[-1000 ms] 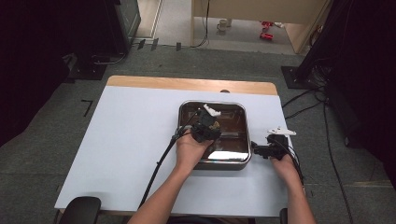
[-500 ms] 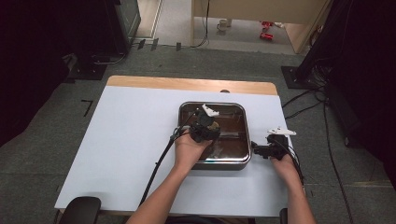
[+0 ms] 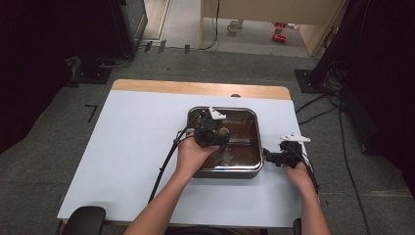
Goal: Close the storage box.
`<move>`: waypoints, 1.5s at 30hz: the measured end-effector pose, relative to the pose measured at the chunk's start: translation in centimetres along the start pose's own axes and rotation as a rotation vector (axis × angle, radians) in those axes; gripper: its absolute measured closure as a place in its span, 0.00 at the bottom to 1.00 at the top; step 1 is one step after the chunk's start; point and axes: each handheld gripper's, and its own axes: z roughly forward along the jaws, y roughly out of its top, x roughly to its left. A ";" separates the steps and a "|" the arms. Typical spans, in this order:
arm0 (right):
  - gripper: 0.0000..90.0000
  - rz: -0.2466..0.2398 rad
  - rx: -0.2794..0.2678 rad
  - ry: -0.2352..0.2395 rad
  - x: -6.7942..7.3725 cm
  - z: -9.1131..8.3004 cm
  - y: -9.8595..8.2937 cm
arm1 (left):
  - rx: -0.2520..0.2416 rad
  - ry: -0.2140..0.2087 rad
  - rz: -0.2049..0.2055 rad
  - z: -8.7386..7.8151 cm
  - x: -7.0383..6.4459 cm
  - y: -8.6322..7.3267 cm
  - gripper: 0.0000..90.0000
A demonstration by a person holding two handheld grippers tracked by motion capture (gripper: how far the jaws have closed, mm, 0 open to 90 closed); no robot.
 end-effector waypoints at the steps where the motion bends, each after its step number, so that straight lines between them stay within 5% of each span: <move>1: 0.10 0.000 0.000 0.000 0.0 0.0 0.0 | -0.008 0.004 0.015 -0.2 0.1 0.0 0.47; 7: 0.10 0.000 0.000 0.000 0.0 0.0 0.0 | -0.013 -0.008 0.075 -1.4 0.8 -0.3 0.44; 13: 0.10 0.001 -0.001 0.000 0.0 0.0 0.0 | -0.027 -0.084 0.048 -2.8 2.1 -0.8 0.42; 23: 0.10 0.001 -0.001 0.000 0.0 0.0 0.0 | -0.042 -0.073 0.088 -4.4 4.4 -2.3 0.39; 31: 0.10 0.001 -0.002 0.000 0.0 0.0 0.0 | -0.073 -0.098 0.062 -5.7 6.8 -3.5 0.35; 36: 0.10 0.000 -0.002 -0.001 0.0 0.0 0.0 | -0.082 -0.072 0.103 -6.4 8.0 -4.5 0.31; 45: 0.10 0.000 -0.002 -0.001 0.0 0.0 0.0 | -0.089 -0.066 0.051 -7.3 10.8 -6.3 0.31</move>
